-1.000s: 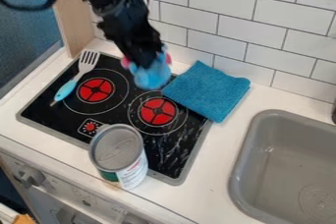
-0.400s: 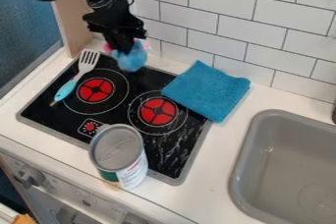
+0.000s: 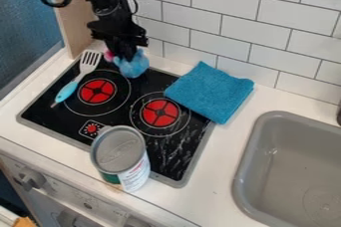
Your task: Move the blue sponge above right top burner
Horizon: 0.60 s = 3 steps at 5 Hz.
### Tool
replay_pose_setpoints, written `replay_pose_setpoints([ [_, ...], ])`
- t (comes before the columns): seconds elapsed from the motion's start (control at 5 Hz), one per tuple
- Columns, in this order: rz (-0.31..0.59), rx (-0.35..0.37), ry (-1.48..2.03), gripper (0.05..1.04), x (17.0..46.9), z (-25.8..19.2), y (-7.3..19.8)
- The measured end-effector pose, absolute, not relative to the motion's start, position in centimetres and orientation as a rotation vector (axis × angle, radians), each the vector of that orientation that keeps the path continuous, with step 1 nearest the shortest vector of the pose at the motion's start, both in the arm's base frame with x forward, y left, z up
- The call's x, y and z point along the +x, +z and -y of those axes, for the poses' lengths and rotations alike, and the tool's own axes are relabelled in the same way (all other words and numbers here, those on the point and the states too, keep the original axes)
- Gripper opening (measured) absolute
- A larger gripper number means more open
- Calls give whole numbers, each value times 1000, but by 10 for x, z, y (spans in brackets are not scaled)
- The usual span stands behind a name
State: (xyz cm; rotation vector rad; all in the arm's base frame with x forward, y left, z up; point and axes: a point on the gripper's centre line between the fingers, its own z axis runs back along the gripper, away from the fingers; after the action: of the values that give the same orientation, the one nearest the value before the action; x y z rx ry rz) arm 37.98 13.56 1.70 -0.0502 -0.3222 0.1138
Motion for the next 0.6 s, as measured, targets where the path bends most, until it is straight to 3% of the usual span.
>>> replay_pose_setpoints([
  [0.2, 328, -57, 120, 687, 376, -136, 15],
  [0.4, 353, -53, 128, 958, 375, -135, 32],
  [0.6, 338, -47, 141, 1005, 372, -135, 42],
])
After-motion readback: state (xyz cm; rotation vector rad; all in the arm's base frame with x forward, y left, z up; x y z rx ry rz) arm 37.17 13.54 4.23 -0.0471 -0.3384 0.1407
